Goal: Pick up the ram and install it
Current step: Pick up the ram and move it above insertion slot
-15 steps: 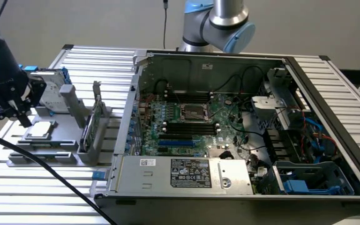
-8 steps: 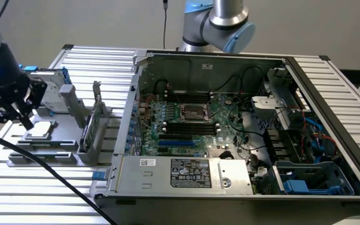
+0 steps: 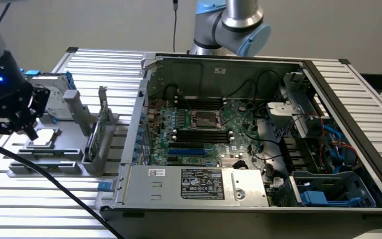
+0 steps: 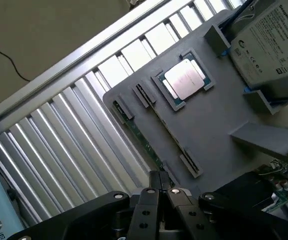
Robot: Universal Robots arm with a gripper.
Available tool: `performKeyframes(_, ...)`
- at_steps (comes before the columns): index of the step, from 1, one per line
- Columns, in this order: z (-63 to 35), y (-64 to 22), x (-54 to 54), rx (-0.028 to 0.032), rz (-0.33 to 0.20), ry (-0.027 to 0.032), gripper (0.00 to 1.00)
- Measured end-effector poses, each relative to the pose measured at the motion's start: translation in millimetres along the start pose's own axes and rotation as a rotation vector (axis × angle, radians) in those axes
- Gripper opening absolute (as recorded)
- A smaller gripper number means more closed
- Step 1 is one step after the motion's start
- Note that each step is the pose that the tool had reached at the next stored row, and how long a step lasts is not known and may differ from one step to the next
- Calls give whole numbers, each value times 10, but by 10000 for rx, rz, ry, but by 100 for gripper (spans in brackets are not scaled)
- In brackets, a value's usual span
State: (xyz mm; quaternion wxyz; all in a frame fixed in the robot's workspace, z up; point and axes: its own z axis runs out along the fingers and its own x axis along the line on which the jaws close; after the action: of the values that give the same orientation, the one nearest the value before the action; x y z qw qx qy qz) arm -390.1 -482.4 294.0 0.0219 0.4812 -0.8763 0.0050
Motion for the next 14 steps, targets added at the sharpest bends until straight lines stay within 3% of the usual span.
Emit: performKeyframes(14, 135, -2, -6, 189, -2546, -17, 11)
